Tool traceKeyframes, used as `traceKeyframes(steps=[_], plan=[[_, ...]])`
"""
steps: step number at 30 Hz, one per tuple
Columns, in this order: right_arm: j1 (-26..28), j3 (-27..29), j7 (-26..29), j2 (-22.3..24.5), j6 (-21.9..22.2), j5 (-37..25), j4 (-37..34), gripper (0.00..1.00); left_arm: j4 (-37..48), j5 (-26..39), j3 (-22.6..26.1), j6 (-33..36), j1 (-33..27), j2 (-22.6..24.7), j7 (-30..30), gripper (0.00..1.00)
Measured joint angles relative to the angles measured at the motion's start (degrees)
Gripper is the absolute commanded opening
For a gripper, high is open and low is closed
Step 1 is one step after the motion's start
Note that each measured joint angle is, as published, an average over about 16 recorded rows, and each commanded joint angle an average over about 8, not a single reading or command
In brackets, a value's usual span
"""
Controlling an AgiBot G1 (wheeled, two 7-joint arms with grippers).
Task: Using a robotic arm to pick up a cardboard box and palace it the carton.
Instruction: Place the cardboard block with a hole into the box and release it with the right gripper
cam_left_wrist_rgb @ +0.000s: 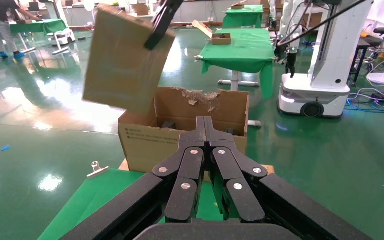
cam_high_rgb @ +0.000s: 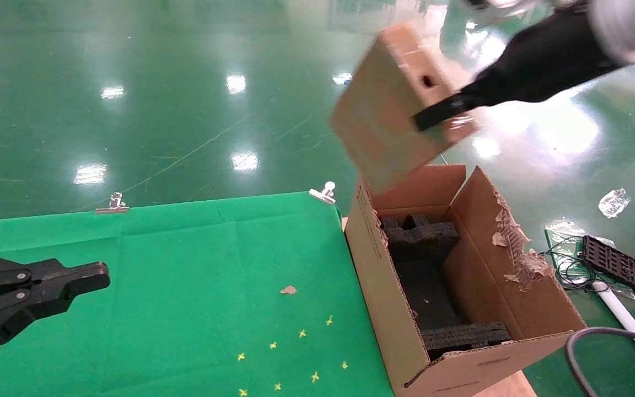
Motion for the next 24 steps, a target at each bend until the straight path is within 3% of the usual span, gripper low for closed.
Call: traceKeyframes(steps=[2,10,24], plan=[[0.96,-0.39,0.57,1.94,-0.63,-1.23,-0.38,0.00,0.00,-0.01,0.01,0.00,0.00,0.00,0.00,0.01],[0.26,-2.87,4.19,8.90,-1.76,-4.86,-0.95,0.00,0.00,-0.03,0.04,-0.02,-0.01,-0.02,0.02,1.00],[-9.21,-6.57,6.18,12.76,2.44,-5.92,-5.34,0.00,0.00,-0.06,0.09,-0.04,-0.02,-0.04,0.04,1.00]])
